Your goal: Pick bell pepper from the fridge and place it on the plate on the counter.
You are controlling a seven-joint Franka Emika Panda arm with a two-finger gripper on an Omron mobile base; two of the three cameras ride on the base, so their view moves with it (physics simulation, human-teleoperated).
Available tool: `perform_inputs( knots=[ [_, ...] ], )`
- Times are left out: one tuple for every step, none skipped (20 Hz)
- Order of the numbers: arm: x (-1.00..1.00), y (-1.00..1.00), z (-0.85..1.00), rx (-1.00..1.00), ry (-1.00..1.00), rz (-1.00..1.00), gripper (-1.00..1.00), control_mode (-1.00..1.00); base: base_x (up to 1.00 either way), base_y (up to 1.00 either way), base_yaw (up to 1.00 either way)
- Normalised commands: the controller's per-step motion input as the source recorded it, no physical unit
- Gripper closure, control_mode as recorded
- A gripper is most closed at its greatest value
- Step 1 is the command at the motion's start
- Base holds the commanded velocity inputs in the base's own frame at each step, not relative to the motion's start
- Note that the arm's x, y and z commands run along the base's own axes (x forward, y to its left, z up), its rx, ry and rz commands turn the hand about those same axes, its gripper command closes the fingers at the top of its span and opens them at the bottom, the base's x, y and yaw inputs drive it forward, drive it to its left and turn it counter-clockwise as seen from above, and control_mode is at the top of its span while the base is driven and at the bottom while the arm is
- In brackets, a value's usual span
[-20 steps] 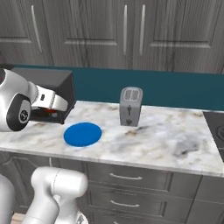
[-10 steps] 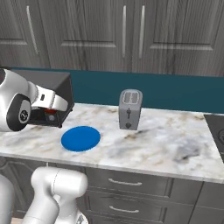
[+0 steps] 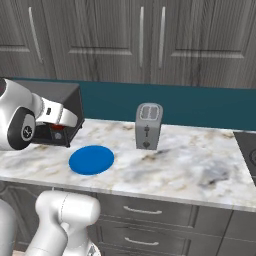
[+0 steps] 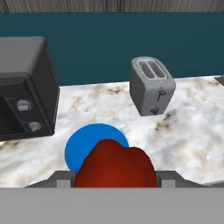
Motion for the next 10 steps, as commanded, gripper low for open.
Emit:
perform_inputs(
  knots=[
    [0.00,0.00,0.00,0.00,0.00,0.00,1.00,1.00,0.23,0.00,0.00],
    [0.00,0.00,0.00,0.00,0.00,0.00,1.00,1.00,0.21,0.00,0.00],
    [0.00,0.00,0.00,0.00,0.00,0.00,1.00,1.00,0.21,0.00,0.00],
    [0.19,0.00,-0.06,0.00,0.15,0.00,1.00,-1.00,0.00,0.00,0.00],
    [0.20,0.00,-0.09,0.00,0.17,0.01,1.00,-1.00,0.00,0.00,0.00],
    [0.17,0.00,-0.11,0.00,0.16,0.03,1.00,-1.00,0.00,0.00,0.00],
    [0.15,0.00,-0.14,0.00,0.15,0.05,1.00,-1.00,0.00,0.00,0.00],
    [0.14,0.00,-0.15,0.00,0.15,0.06,1.00,-1.00,0.00,0.00,0.00],
    [0.14,0.00,-0.16,0.00,0.15,0.06,1.00,-1.00,0.00,0.00,0.00],
    [0.14,0.00,-0.18,0.00,0.15,0.07,1.00,-1.00,0.00,0.00,0.00]
  ],
)
